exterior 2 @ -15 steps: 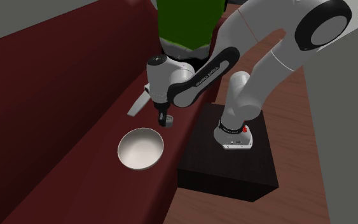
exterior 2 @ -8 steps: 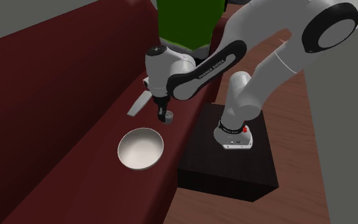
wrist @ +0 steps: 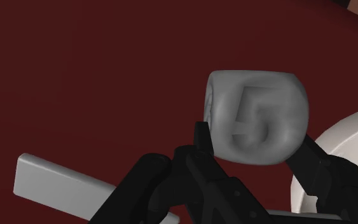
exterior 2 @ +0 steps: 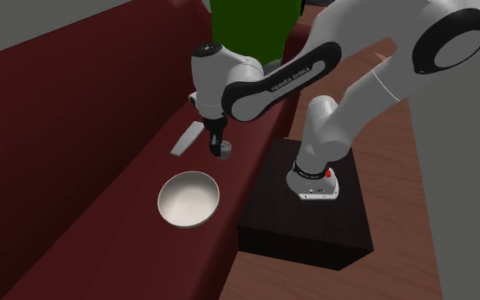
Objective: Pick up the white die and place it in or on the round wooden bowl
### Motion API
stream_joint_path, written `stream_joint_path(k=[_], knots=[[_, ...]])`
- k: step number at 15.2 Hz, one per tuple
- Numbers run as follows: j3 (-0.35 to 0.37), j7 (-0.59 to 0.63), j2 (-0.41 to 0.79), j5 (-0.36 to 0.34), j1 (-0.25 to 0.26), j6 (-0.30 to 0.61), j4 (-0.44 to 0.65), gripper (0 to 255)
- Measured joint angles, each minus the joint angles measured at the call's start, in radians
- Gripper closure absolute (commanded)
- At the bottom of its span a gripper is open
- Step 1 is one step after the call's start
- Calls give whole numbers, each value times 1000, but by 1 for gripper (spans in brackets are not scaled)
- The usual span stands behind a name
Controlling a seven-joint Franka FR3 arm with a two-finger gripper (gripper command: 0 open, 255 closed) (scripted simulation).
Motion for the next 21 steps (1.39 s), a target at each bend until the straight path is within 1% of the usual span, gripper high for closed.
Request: stream_joint_path(k=[9,10,12,16,21], knots=[[-11,0,-46,-7,-2,-138,91,255],[-2,10,-38,-3,2,-141,103,255],[27,46,-8,10,15,-150,144,255],[104,137,98,30,39,-128,232,255],[192,255,239,25,58,-122,372,255]])
